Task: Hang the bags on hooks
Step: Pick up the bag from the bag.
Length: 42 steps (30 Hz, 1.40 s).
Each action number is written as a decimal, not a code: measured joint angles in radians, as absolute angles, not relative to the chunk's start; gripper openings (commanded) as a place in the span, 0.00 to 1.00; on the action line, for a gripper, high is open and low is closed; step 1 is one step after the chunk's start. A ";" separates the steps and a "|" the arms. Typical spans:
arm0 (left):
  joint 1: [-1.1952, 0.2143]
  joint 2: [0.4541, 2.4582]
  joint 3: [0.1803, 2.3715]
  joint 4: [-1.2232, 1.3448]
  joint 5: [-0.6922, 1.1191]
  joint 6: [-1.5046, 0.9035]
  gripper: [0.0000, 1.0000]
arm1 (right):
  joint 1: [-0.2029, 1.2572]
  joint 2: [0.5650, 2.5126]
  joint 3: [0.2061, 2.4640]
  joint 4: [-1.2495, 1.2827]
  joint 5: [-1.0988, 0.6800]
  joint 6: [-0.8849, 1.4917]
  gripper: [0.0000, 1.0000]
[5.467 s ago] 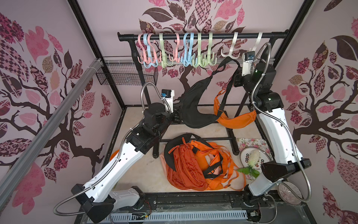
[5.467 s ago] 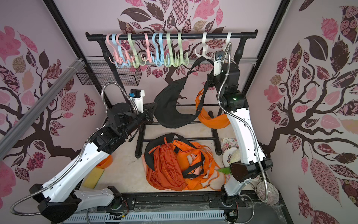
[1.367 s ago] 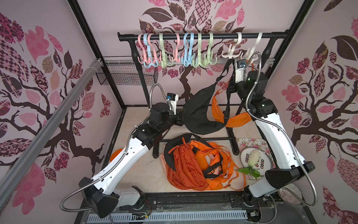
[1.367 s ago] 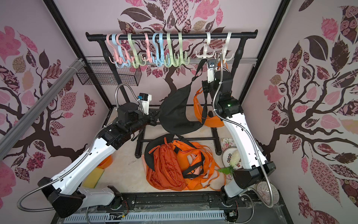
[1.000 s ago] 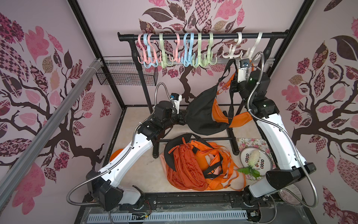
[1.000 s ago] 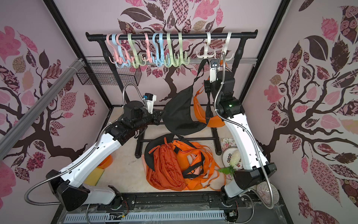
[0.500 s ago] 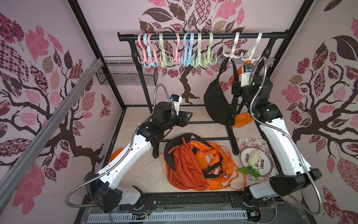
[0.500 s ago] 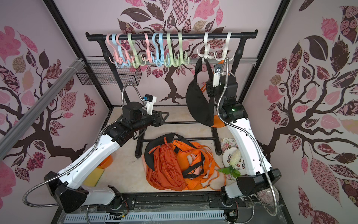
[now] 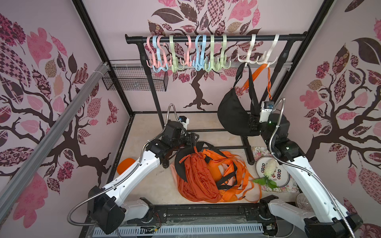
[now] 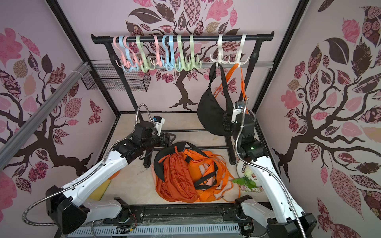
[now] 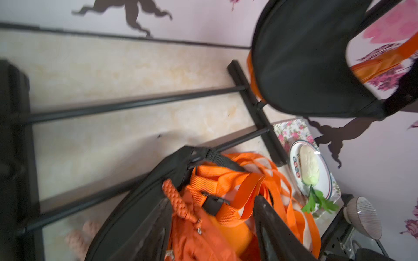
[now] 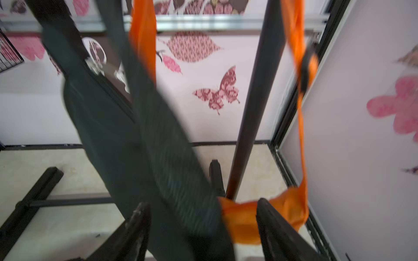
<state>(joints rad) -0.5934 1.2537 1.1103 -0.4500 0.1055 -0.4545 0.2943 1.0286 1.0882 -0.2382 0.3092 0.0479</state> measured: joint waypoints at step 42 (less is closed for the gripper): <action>-0.727 1.100 0.930 -0.710 0.113 -0.627 0.00 | 0.339 0.923 0.635 -0.197 0.078 0.333 0.74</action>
<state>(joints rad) -0.7273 1.1000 0.9302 -0.7105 0.1131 -0.6266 0.3393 0.9234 0.6350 -0.1967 0.0784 0.3328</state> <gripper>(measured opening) 0.048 0.749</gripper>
